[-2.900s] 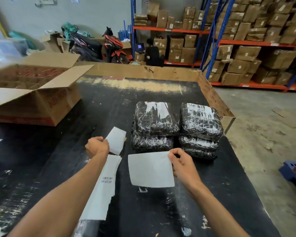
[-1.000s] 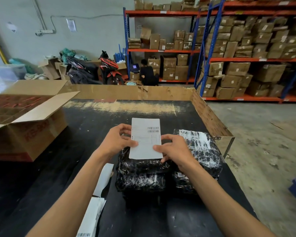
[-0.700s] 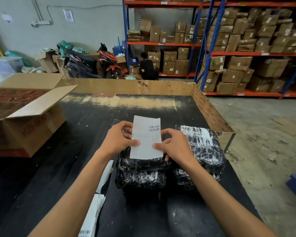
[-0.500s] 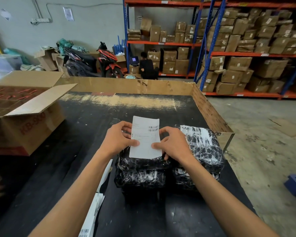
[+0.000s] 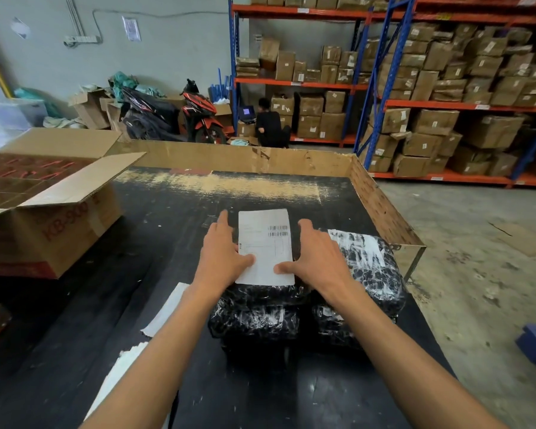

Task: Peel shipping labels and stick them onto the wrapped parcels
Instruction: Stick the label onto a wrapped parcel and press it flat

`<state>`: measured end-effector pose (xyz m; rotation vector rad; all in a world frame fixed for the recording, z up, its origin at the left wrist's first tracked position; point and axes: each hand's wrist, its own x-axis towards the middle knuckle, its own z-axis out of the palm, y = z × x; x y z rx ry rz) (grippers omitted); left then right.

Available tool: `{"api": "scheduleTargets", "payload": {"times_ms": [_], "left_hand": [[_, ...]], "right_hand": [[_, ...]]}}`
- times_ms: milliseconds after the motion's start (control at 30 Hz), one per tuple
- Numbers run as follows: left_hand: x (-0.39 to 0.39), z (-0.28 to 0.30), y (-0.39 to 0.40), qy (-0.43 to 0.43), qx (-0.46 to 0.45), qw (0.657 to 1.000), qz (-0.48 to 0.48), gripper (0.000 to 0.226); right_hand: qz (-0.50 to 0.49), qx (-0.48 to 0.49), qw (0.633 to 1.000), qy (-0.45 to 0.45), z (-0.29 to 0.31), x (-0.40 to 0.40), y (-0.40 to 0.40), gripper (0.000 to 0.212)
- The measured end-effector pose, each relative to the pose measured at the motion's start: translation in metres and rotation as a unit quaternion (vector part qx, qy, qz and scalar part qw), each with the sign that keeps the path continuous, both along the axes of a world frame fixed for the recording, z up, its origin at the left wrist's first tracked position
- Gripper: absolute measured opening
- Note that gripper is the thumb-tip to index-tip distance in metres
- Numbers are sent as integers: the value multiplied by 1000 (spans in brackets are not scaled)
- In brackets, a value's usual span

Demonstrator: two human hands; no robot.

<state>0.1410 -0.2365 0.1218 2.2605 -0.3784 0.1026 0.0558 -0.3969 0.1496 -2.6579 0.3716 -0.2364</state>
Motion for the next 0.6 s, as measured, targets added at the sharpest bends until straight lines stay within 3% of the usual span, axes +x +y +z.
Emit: {"api": "scheduleTargets", "payload": {"times_ms": [67, 133, 200, 300, 400, 500, 600], "left_hand": [[-4, -1, 0, -53, 85, 995, 17, 102], [-5, -4, 2, -81, 94, 992, -19, 94], [-5, -12, 3, -49, 92, 990, -97, 77], [-5, -25, 7, 3, 190, 972, -137, 63], [-4, -24, 15, 23, 191, 970, -148, 84], [3, -20, 23, 15, 228, 961, -155, 113], [15, -13, 24, 31, 268, 947, -174, 121]], "right_hand": [[16, 6, 1000, -4, 0, -1, -3, 83], [35, -19, 999, -3, -3, 0, -5, 71], [45, -44, 998, -13, -6, 1, -5, 56], [75, -52, 996, 10, -9, 4, -4, 39], [89, -68, 993, 38, -12, 12, -7, 31], [106, -78, 989, 71, -15, 23, -9, 42], [109, -99, 985, 94, -16, 33, -9, 50]]}}
